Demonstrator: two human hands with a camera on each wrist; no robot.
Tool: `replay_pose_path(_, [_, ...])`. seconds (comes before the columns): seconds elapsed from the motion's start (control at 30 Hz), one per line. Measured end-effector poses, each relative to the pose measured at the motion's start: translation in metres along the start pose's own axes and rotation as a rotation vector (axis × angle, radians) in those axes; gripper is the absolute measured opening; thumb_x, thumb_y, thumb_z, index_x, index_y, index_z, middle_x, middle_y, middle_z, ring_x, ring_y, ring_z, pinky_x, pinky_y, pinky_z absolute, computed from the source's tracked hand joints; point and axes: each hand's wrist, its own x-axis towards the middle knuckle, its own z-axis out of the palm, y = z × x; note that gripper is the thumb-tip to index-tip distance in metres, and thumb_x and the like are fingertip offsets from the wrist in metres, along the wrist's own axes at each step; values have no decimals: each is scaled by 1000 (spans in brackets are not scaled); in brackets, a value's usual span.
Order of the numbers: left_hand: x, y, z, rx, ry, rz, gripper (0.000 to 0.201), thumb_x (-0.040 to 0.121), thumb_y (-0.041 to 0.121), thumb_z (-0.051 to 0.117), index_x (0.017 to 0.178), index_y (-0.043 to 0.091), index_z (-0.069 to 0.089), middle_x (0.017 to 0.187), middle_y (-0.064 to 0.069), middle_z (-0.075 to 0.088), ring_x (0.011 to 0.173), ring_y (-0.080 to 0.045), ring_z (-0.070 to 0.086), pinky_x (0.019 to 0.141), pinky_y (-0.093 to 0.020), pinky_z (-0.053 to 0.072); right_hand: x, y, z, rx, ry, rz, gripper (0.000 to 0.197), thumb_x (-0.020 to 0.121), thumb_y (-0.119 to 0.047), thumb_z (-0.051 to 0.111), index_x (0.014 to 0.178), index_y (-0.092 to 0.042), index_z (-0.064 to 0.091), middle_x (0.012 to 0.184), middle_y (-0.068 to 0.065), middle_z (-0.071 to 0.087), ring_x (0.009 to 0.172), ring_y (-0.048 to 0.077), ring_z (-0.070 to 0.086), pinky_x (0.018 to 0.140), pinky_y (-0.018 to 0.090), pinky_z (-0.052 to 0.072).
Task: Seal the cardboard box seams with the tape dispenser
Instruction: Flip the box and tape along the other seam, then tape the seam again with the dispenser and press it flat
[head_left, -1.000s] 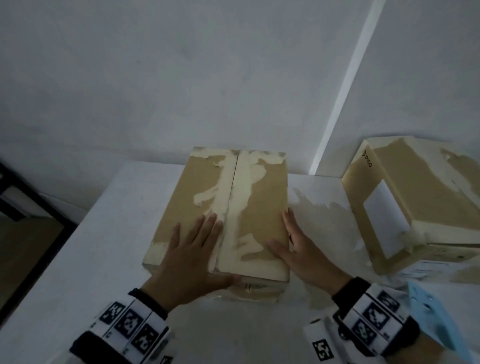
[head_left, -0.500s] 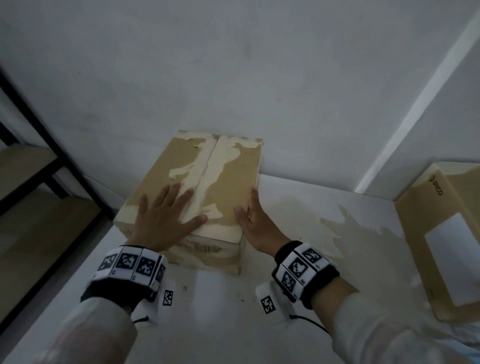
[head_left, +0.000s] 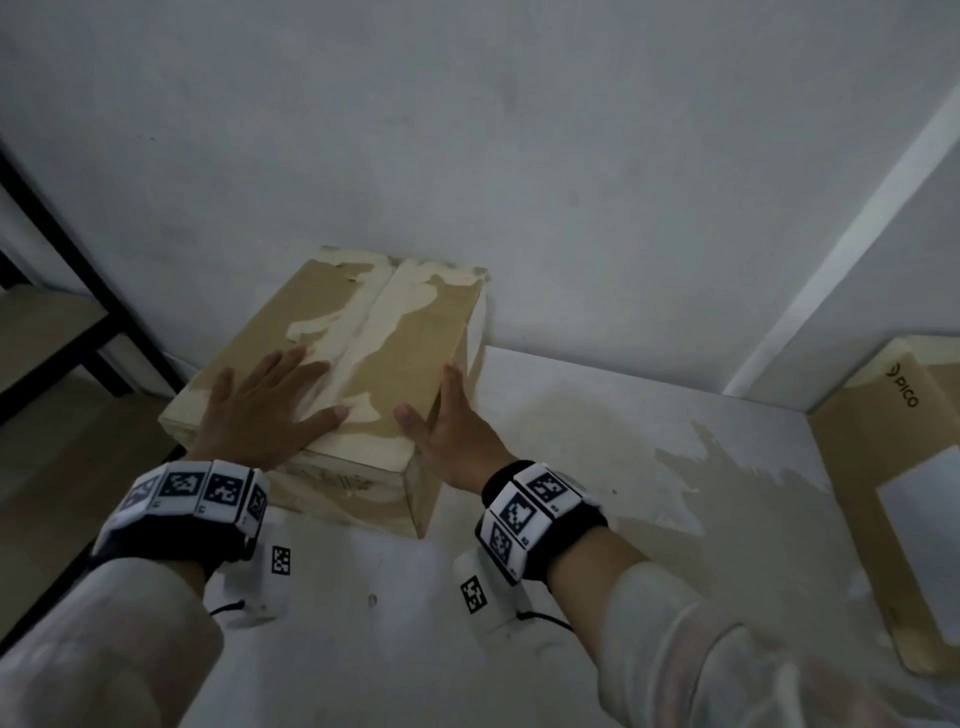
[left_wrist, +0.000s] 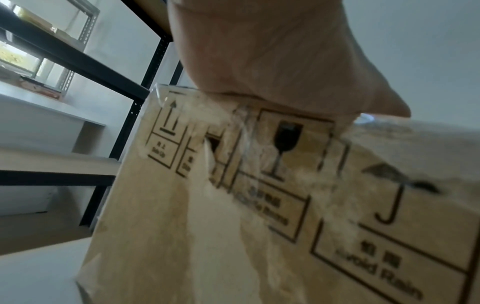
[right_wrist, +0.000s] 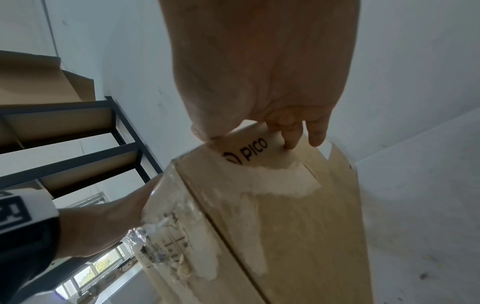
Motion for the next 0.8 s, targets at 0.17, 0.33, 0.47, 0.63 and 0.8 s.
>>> replay_pose_path(0.17, [4, 19, -12, 23, -77, -115, 60, 88, 50, 41, 139, 23, 28, 154, 2, 16, 142, -19, 11, 111, -60, 3, -12, -4, -21, -13, -108, 30, 81, 88, -59, 33, 146, -19, -8, 156, 8, 13, 136, 27, 31, 95, 27, 31])
replay_pose_path(0.33, [-3, 78, -18, -10, -81, -145, 59, 89, 38, 42, 140, 18, 21, 153, -3, 16, 141, -30, 13, 110, -63, 3, -50, 20, -41, -38, -71, -16, 78, 90, -56, 34, 146, -17, -3, 157, 6, 7, 141, 23, 21, 109, 33, 22])
replay_pose_path(0.47, [-24, 149, -10, -53, -61, -37, 63, 94, 43, 34, 147, 23, 6, 158, -1, 0, 145, -26, 2, 113, -59, 2, -99, 49, -76, -15, 134, 25, 72, 91, -53, 35, 146, -17, 6, 157, 3, 4, 143, 15, 8, 114, 32, 10])
replay_pose_path(0.63, [-66, 240, 19, -149, -87, 238, 62, 93, 49, 35, 146, 26, 14, 158, 0, 1, 145, -22, 3, 114, -57, 5, -194, 105, -107, -27, 325, 55, 65, 89, -43, 48, 143, -19, 20, 153, -2, 22, 139, 11, 21, 106, 20, 17])
replay_pose_path(0.8, [-116, 315, 61, -120, -262, 491, 61, 92, 51, 37, 144, 27, 19, 158, 2, 2, 145, -20, 1, 113, -53, 5, -295, 173, -125, -125, 486, 168, 56, 88, -33, 55, 138, -17, 32, 145, 1, 35, 133, 13, 32, 96, 10, 18])
